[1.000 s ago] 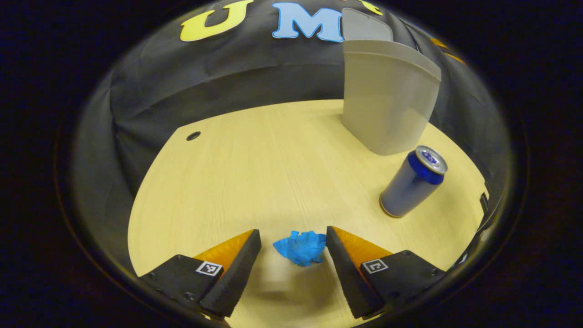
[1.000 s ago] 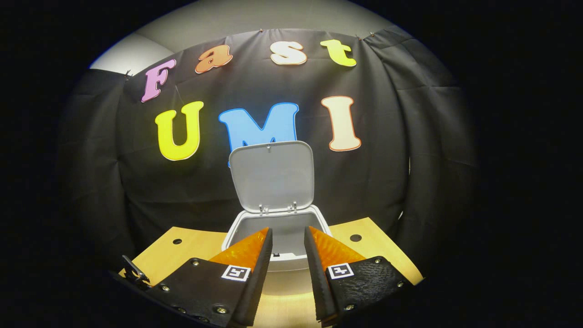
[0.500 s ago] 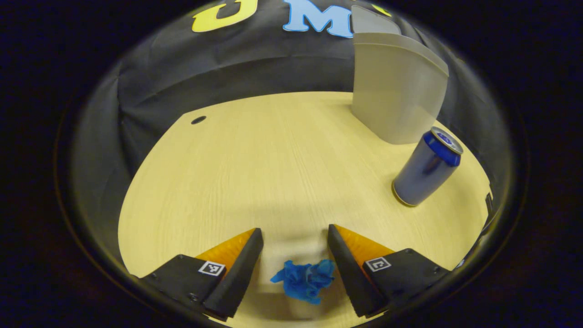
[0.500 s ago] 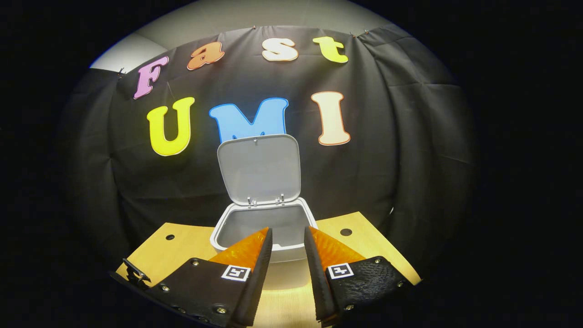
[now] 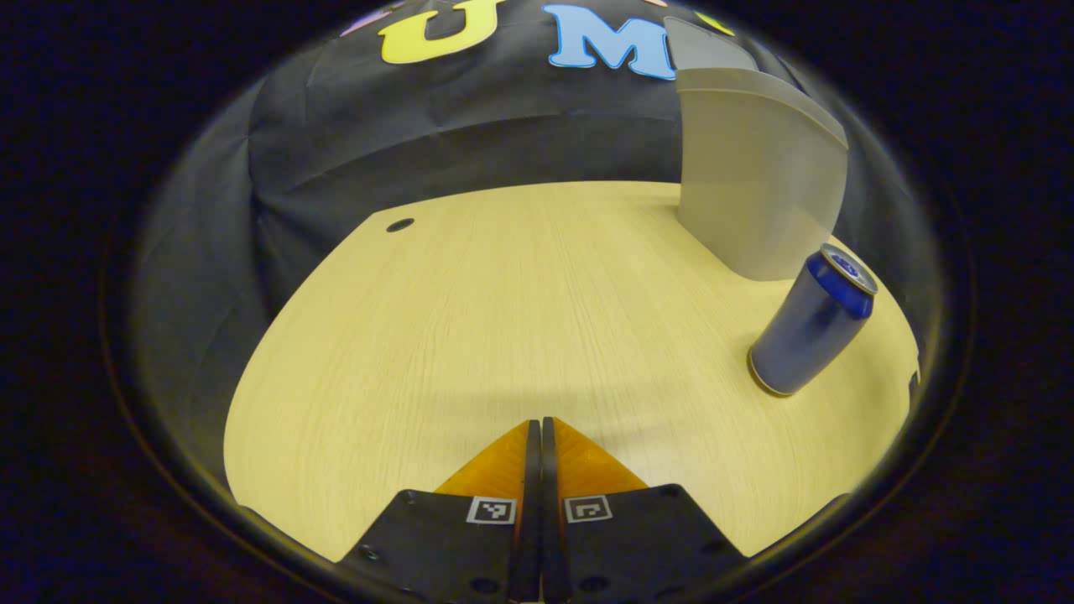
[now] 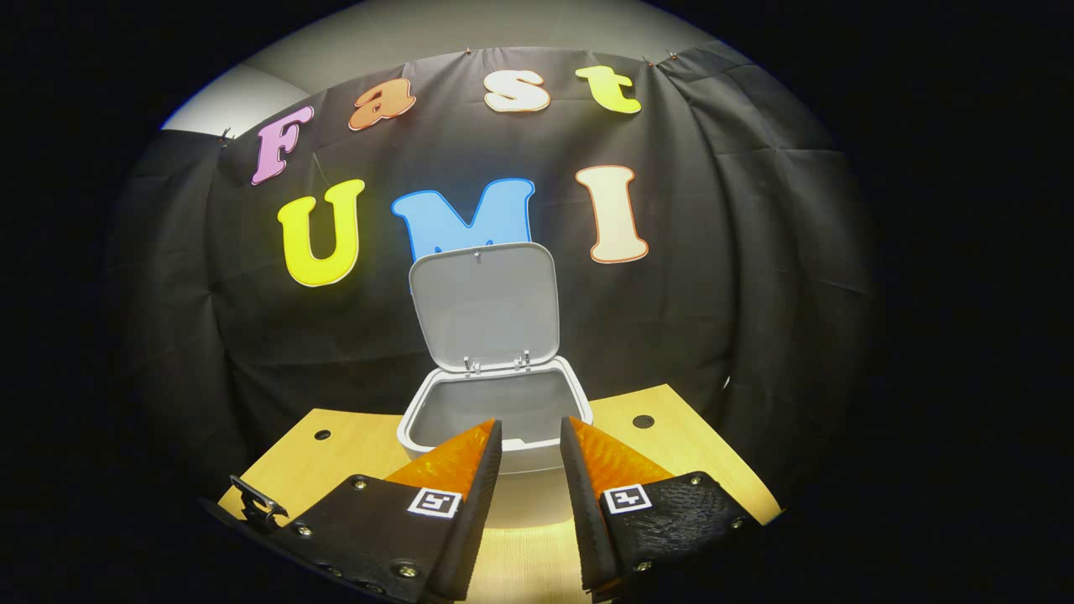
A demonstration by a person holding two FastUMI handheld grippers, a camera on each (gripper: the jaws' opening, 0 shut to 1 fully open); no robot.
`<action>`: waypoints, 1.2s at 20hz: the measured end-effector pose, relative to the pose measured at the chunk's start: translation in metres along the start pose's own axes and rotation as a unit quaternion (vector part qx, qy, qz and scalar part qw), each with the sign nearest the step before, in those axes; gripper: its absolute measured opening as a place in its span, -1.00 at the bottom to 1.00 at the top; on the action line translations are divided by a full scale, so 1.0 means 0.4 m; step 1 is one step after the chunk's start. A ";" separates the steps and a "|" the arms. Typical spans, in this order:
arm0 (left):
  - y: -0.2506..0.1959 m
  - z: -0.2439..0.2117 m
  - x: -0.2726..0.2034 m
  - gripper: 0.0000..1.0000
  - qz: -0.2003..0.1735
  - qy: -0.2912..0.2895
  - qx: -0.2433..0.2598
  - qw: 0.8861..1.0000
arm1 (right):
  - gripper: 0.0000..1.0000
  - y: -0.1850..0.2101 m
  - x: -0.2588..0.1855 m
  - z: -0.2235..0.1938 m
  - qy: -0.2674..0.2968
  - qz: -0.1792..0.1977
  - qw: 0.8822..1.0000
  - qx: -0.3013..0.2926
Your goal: Press the lid of the desktop garbage bin to open it, pick up the crumpled paper on the desktop and throw it into the bin, then pick up the pop can on the desktop and drop it into the bin, and finally close the garbage bin lid.
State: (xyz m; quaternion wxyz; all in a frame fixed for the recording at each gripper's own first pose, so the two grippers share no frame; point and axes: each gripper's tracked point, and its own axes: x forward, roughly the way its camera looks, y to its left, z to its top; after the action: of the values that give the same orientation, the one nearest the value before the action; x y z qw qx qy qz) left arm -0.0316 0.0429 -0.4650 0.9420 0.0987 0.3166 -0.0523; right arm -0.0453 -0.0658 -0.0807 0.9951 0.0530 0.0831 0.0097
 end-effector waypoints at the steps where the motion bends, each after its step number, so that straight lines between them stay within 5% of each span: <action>1: -0.001 0.002 0.001 -0.86 -0.001 0.003 0.001 1.000 | -0.05 -0.005 -0.004 -0.001 -0.001 -0.001 1.000 0.000; 8: -0.012 0.056 -0.040 -0.87 -0.015 -0.027 -0.010 0.999 | -0.05 -0.021 -0.013 0.008 -0.004 0.002 1.000 0.006; 18: 0.024 0.294 -0.237 -0.87 -0.091 -0.146 -0.055 0.984 | -0.05 0.037 0.029 -0.010 0.006 0.035 0.999 0.009; 24: 0.099 0.368 -0.295 -0.87 -0.081 -0.178 -0.074 0.978 | -0.05 0.052 0.053 -0.018 0.012 0.044 0.999 0.013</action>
State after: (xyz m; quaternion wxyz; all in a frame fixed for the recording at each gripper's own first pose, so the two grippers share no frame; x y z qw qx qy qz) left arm -0.0325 0.0534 -0.2725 0.9806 -0.0077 0.1537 -0.1217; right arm -0.0258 -0.0439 -0.0890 0.9919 0.0695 0.0926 0.0532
